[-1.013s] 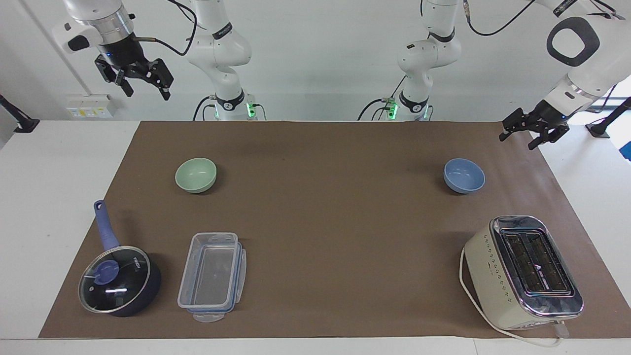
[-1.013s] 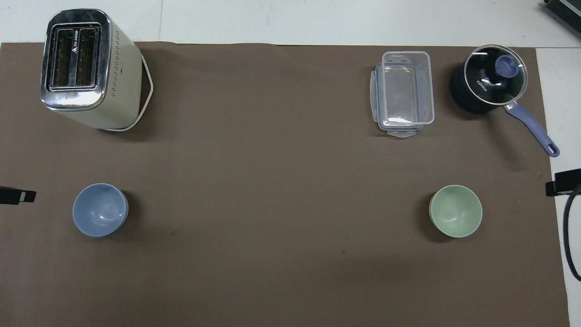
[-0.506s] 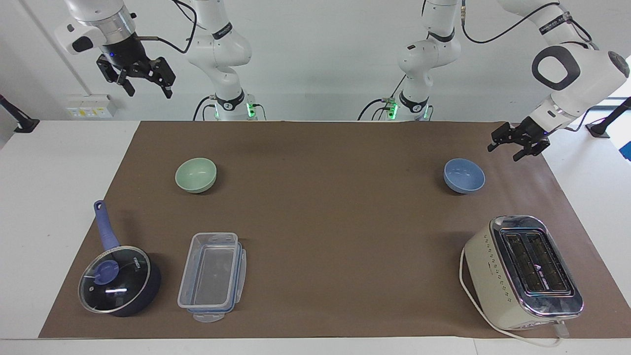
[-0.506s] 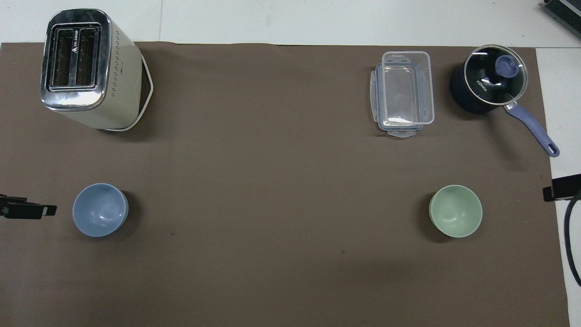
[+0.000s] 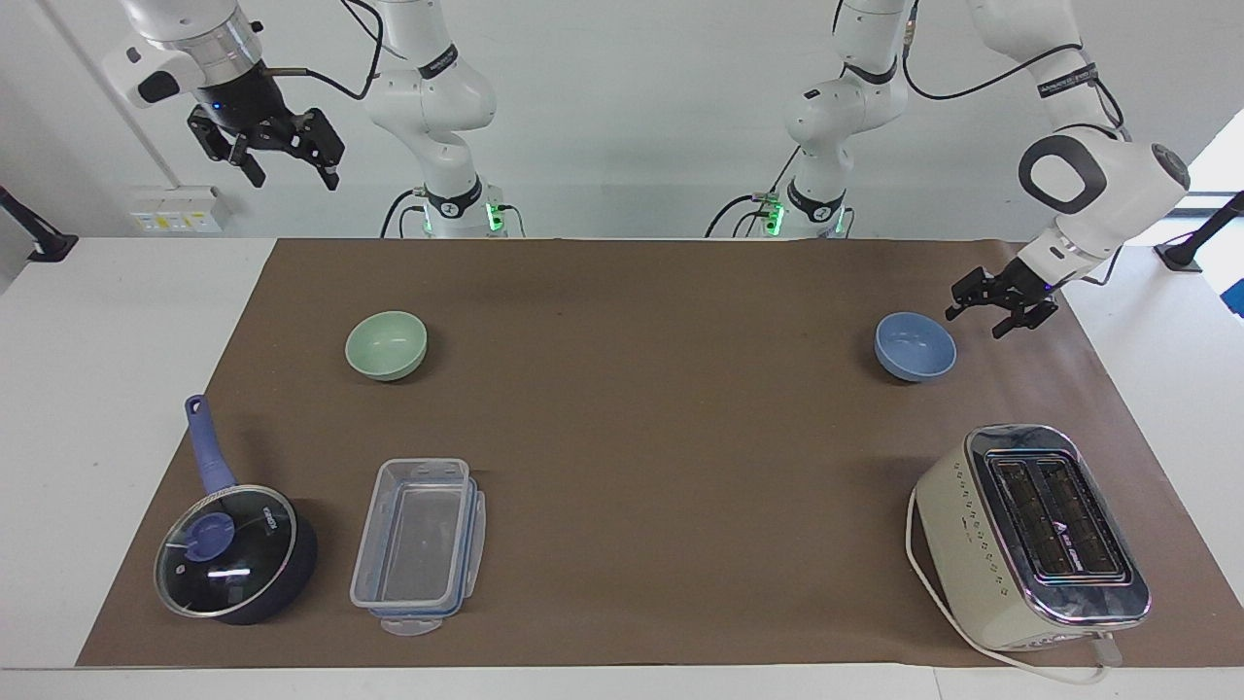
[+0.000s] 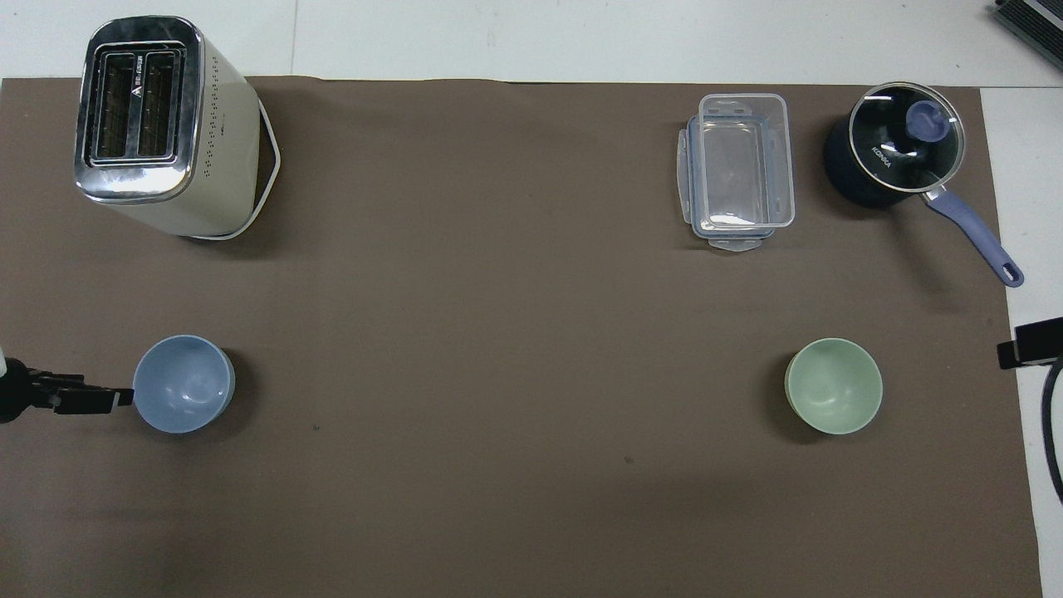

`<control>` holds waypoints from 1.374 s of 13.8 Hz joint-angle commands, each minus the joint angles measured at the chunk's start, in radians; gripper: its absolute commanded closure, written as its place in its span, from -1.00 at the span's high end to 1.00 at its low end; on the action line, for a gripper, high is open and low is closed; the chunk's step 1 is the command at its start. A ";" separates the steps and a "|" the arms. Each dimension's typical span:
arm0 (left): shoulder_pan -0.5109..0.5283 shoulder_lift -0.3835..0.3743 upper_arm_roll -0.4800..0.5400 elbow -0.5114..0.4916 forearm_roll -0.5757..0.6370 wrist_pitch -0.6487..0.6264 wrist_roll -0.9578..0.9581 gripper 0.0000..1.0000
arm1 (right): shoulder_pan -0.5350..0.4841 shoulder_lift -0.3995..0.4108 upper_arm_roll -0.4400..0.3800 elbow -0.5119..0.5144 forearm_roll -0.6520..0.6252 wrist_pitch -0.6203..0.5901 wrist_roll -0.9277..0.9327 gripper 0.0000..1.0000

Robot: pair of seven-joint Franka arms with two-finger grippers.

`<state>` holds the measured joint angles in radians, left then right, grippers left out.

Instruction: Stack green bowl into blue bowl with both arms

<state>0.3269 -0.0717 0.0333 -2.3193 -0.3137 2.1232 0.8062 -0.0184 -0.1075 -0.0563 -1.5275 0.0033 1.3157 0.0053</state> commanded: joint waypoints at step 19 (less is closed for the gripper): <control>-0.042 0.056 -0.007 -0.069 -0.105 0.147 -0.030 -0.59 | -0.086 -0.021 0.001 -0.753 0.006 0.801 -0.232 1.00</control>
<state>0.2833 0.0113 0.0251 -2.3626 -0.3980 2.2785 0.7797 -0.0698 -0.1026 -0.0593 -2.1805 0.0033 2.0164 -0.1530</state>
